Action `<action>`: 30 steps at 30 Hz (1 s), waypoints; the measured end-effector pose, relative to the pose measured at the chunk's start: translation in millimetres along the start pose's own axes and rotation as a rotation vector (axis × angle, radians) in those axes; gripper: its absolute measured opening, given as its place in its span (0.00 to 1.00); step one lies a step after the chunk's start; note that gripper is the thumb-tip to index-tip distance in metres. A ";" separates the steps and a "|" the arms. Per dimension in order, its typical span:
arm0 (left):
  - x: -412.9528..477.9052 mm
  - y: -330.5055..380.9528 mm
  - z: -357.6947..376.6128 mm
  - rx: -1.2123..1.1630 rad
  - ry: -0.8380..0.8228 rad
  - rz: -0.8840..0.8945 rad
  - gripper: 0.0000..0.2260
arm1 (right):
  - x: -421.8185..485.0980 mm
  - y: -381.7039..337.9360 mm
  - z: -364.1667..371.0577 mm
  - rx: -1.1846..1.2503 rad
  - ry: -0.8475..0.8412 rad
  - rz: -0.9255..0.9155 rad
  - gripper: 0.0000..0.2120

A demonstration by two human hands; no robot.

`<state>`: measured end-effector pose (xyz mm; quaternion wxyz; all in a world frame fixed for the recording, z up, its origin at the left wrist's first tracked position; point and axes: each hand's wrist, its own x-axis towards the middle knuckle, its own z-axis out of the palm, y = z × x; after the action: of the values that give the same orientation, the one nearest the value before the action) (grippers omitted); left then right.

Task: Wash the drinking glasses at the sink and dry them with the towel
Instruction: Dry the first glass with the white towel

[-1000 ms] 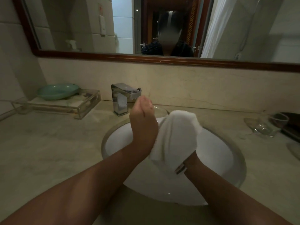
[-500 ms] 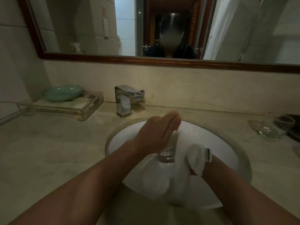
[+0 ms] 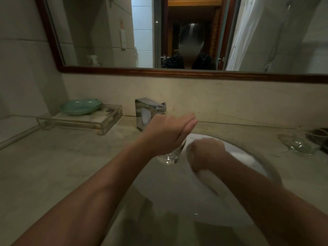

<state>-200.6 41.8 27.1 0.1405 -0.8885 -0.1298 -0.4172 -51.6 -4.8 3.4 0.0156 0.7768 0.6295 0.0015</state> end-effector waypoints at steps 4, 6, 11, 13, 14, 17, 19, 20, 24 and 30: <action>-10.0 -9.4 -28.6 0.139 0.006 -0.184 0.18 | -4.3 -21.3 -41.7 0.625 0.051 -0.206 0.10; -17.3 -13.3 -40.8 0.123 0.053 -0.339 0.18 | -4.7 -30.4 -37.5 1.155 -0.105 -0.287 0.15; -37.7 -34.7 -71.2 0.282 0.119 -0.307 0.15 | 6.8 -75.0 -2.1 1.845 -0.393 -0.437 0.08; -56.9 -50.7 -88.1 0.412 0.091 -0.315 0.15 | 10.1 -102.6 4.2 1.906 -0.387 -0.467 0.04; -67.8 -59.4 -97.2 0.462 0.091 -0.330 0.15 | 13.3 -118.2 7.2 1.913 -0.351 -0.458 0.05; -104.2 -84.5 -131.1 0.565 0.075 -0.399 0.14 | 10.2 -168.3 0.8 1.913 -0.287 -0.305 0.12; -124.5 -99.9 -155.2 0.600 0.100 -0.470 0.14 | 12.5 -197.7 -6.1 1.969 -0.245 -0.310 0.16; -134.8 -110.6 -172.5 0.618 0.119 -0.525 0.14 | 13.1 -218.3 -9.9 1.931 -0.212 -0.387 0.16; -161.3 -143.2 -214.3 0.655 0.187 -0.710 0.17 | 20.2 -270.3 3.2 0.448 0.340 -0.746 0.14; -217.1 -210.9 -253.3 0.877 0.264 -0.702 0.16 | 30.0 -358.1 22.4 0.408 0.131 -0.654 0.24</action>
<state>-586.7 122.0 43.2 0.3639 -0.5913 -0.5590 -0.4533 -395.1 98.2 -28.8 -0.1796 0.5204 0.8310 -0.0792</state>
